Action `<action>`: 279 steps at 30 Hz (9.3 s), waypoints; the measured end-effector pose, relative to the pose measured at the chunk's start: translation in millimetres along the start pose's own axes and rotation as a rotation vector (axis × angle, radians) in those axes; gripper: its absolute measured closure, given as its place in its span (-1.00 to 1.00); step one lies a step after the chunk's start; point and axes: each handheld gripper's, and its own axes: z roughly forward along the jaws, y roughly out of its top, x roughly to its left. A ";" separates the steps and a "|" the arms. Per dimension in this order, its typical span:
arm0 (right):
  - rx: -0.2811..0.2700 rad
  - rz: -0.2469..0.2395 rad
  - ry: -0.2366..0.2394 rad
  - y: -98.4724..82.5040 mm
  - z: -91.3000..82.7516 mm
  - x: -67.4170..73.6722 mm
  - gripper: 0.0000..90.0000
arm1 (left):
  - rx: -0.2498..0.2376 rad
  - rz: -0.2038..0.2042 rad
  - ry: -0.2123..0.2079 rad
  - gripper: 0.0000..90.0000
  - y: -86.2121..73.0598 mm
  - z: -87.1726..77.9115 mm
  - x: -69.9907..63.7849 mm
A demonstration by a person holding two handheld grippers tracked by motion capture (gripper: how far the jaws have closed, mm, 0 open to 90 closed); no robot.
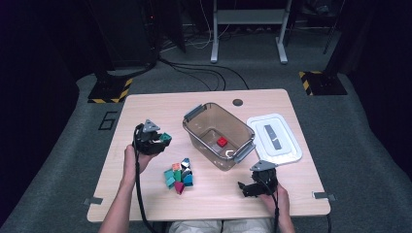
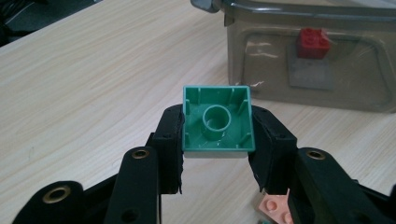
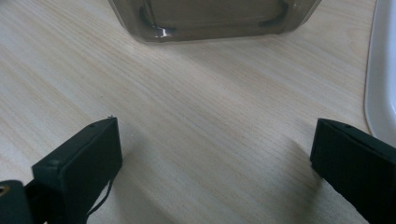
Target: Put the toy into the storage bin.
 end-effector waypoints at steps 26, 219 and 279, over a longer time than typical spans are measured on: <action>0.000 0.002 -0.002 0.0 -0.1 0.2 -0.97 | -0.017 0.061 0.013 0.30 51.3 -9.1 -4.7; 0.000 0.010 -0.008 -0.1 -0.3 -0.2 -0.96 | 0.201 -0.123 -0.049 -0.64 -60.8 60.0 -6.5; -0.002 0.010 -0.008 -0.2 -0.2 -0.3 -0.95 | 0.084 0.004 -0.078 0.30 5.3 -1.0 -10.0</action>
